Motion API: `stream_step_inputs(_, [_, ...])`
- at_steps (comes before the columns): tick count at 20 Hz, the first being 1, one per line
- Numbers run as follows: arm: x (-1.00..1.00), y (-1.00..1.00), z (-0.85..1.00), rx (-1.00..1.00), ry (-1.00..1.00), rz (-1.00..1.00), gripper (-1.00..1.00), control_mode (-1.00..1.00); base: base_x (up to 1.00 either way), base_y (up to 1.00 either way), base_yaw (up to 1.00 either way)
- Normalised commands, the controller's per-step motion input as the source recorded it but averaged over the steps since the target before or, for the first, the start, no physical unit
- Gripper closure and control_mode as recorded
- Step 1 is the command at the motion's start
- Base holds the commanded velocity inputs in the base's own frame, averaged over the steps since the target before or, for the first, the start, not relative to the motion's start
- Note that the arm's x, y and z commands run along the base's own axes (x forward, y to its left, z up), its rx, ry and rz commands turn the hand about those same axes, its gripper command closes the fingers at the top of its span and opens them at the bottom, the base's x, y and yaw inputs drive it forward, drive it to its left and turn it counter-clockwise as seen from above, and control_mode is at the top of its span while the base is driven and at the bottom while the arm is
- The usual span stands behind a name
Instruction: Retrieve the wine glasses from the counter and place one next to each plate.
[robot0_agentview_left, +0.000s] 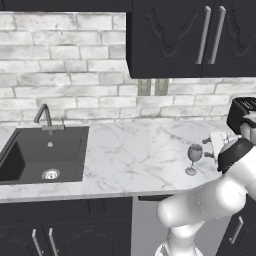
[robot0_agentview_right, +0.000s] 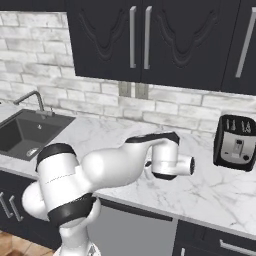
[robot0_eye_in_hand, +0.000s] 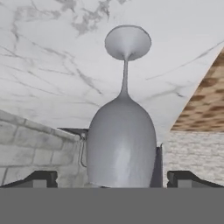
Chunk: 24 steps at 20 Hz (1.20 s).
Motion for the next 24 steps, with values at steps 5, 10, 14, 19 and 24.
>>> stream_step_inputs(5, [0.15, -0.22, -0.1, 0.0, 0.02, 0.0, -1.0, -1.0, 0.0, 0.0, 0.0])
stream_step_inputs(10, [0.04, -0.07, -0.07, 0.0, 0.0, 0.0, -1.0, -1.0, 0.0, 0.0, 0.0])
stream_step_inputs(14, [-0.17, 0.0, 0.0, 0.0, 0.0, 0.06, -1.0, -1.0, 0.0, 0.0, 0.0])
stream_step_inputs(19, [-0.31, 0.0, 0.0, 0.0, -0.01, 0.02, -1.0, -1.0, 0.0, 0.0, 0.0])
stream_step_inputs(24, [-0.3, 0.0, 0.0, 0.0, 0.0, 0.0, -1.0, -1.0, 0.0, 0.0, 0.0])
